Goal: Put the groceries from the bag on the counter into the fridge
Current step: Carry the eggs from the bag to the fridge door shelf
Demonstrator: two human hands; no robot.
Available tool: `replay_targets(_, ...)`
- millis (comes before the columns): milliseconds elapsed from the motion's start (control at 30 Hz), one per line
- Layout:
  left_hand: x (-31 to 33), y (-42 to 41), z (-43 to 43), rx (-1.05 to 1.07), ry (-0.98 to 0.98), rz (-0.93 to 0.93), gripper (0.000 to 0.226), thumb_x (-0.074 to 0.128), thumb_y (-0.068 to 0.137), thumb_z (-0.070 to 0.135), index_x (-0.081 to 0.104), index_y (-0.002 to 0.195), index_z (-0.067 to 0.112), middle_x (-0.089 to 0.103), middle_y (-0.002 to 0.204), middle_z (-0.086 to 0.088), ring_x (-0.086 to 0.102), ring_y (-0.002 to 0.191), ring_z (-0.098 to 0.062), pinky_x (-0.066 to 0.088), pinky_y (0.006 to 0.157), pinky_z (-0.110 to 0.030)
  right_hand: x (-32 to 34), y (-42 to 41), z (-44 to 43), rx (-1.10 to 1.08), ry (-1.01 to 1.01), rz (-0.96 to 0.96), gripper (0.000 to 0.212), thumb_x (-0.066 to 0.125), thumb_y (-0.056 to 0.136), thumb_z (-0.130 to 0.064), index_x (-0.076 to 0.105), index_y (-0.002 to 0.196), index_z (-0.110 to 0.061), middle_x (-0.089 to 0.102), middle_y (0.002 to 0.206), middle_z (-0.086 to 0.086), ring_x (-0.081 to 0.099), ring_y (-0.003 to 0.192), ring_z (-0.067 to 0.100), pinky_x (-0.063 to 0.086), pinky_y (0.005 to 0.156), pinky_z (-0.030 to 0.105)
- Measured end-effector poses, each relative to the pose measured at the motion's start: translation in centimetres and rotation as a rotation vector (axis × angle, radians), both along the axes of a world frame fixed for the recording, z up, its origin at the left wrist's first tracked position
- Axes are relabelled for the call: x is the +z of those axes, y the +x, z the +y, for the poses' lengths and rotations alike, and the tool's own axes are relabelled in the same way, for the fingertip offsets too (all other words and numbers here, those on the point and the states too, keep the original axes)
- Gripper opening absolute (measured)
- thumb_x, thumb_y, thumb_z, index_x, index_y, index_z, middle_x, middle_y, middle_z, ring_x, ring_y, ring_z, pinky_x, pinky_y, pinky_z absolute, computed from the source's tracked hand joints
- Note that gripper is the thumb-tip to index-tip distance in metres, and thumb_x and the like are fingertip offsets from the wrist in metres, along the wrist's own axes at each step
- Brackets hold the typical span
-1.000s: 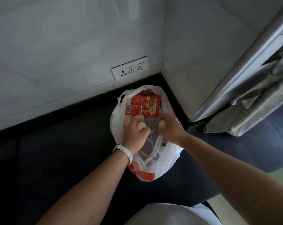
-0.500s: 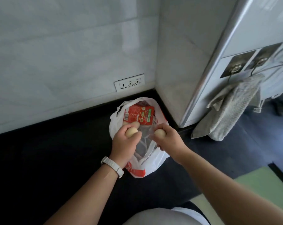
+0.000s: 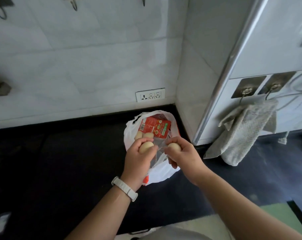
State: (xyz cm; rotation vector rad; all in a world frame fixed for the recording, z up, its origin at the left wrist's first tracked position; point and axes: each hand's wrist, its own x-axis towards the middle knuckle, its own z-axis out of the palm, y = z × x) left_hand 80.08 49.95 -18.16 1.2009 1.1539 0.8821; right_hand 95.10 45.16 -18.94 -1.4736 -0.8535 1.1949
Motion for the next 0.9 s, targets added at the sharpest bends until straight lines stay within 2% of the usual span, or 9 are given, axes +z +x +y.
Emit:
replay_targets(100, 1.0, 0.8, -1.8, 0.073, -0.036, -0.06, 0.016, 0.068, 0.086, 0.008, 0.07, 0.099, 0.017, 0.068, 0.098, -0.008, 0.065, 0.076, -0.016, 0.053, 0.061, -0.023, 0.6, 1.2, -0.9, 0.043, 0.01, 0.033, 0.015, 0.066, 0.086, -0.014, 0.065, 0.101, -0.013, 0.06, 0.075, 0.014, 0.054, 0.06, 0.019, 0.045, 0.055, 0.033)
replay_targets(167, 1.5, 1.4, -2.8, 0.109, -0.055, -0.077, 0.016, 0.068, 0.087, 0.008, 0.07, 0.099, 0.018, 0.068, 0.093, -0.009, 0.064, 0.075, -0.019, 0.054, 0.063, -0.027, 0.7, 2.0, -1.5, 0.077, 0.024, 0.035, 0.012, 0.066, 0.087, -0.015, 0.065, 0.099, -0.015, 0.06, 0.075, 0.013, 0.055, 0.06, 0.018, 0.045, 0.054, 0.033)
replay_targets(300, 2.6, 2.3, -4.8, 0.189, -0.032, -0.063, 0.016, 0.067, 0.087, 0.007, 0.069, 0.1, 0.016, 0.067, 0.081, -0.01, 0.062, 0.068, -0.018, 0.05, 0.057, -0.026, 1.2, 2.7, -1.9, 0.167, 0.047, 0.042, 0.009, 0.065, 0.089, -0.012, 0.065, 0.096, -0.016, 0.058, 0.067, 0.007, 0.053, 0.057, 0.016, 0.045, 0.054, 0.031)
replay_targets(367, 3.0, 2.4, -5.8, 0.255, -0.018, -0.052, 0.016, 0.067, 0.087, 0.006, 0.069, 0.1, 0.014, 0.069, 0.086, -0.012, 0.064, 0.07, -0.018, 0.051, 0.061, -0.031, 1.4, 2.5, -1.9, 0.227, 0.059, 0.048, 0.009, 0.065, 0.09, -0.012, 0.063, 0.099, -0.014, 0.056, 0.064, 0.006, 0.053, 0.055, 0.014, 0.044, 0.054, 0.031)
replay_targets(433, 3.3, 2.1, -6.8, 0.312, -0.009, -0.05, 0.015, 0.066, 0.087, 0.005, 0.068, 0.1, 0.013, 0.066, 0.079, -0.012, 0.061, 0.065, -0.018, 0.048, 0.059, -0.036, 1.6, 2.0, -2.0, 0.281, 0.077, 0.059, 0.009, 0.064, 0.09, -0.011, 0.063, 0.098, -0.012, 0.056, 0.062, 0.005, 0.052, 0.054, 0.014, 0.044, 0.053, 0.032)
replay_targets(533, 3.9, 0.9, -8.5, 0.4, 0.001, -0.053, 0.016, 0.064, 0.088, 0.002, 0.067, 0.1, 0.012, 0.062, 0.069, -0.01, 0.055, 0.057, -0.016, 0.045, 0.051, -0.028, 1.8, 0.6, -2.2, 0.369, 0.077, 0.092, 0.006, 0.065, 0.09, -0.011, 0.063, 0.095, -0.014, 0.056, 0.061, 0.004, 0.051, 0.052, 0.014, 0.044, 0.052, 0.031)
replay_targets(667, 4.5, -2.5, -11.5, 0.542, 0.017, -0.041, 0.018, 0.067, 0.087, 0.007, 0.068, 0.102, 0.017, 0.067, 0.073, -0.001, 0.06, 0.065, -0.014, 0.045, 0.053, -0.024, 2.2, -2.7, -2.7, 0.519, 0.08, 0.108, 0.009, 0.068, 0.09, -0.016, 0.063, 0.098, -0.016, 0.058, 0.07, 0.009, 0.053, 0.056, 0.017, 0.045, 0.054, 0.032)
replay_targets(767, 4.6, -5.7, -13.5, 0.663, 0.023, -0.027, 0.017, 0.068, 0.087, 0.01, 0.069, 0.102, 0.02, 0.065, 0.076, -0.005, 0.06, 0.066, -0.014, 0.046, 0.055, -0.025, 3.0, -5.9, -3.2, 0.615, 0.059, 0.088, 0.013, 0.068, 0.09, -0.019, 0.063, 0.102, -0.019, 0.062, 0.076, 0.01, 0.057, 0.061, 0.018, 0.047, 0.056, 0.031)
replay_targets(900, 4.7, -10.1, -15.7, 0.817, 0.025, -0.086, 0.017, 0.068, 0.087, 0.007, 0.068, 0.101, 0.017, 0.064, 0.08, -0.009, 0.059, 0.066, -0.018, 0.046, 0.057, -0.028, 3.6, -10.9, -4.3, 0.715, 0.074, 0.009, 0.012, 0.068, 0.088, -0.024, 0.063, 0.099, -0.022, 0.062, 0.067, 0.006, 0.056, 0.057, 0.017, 0.047, 0.056, 0.03)
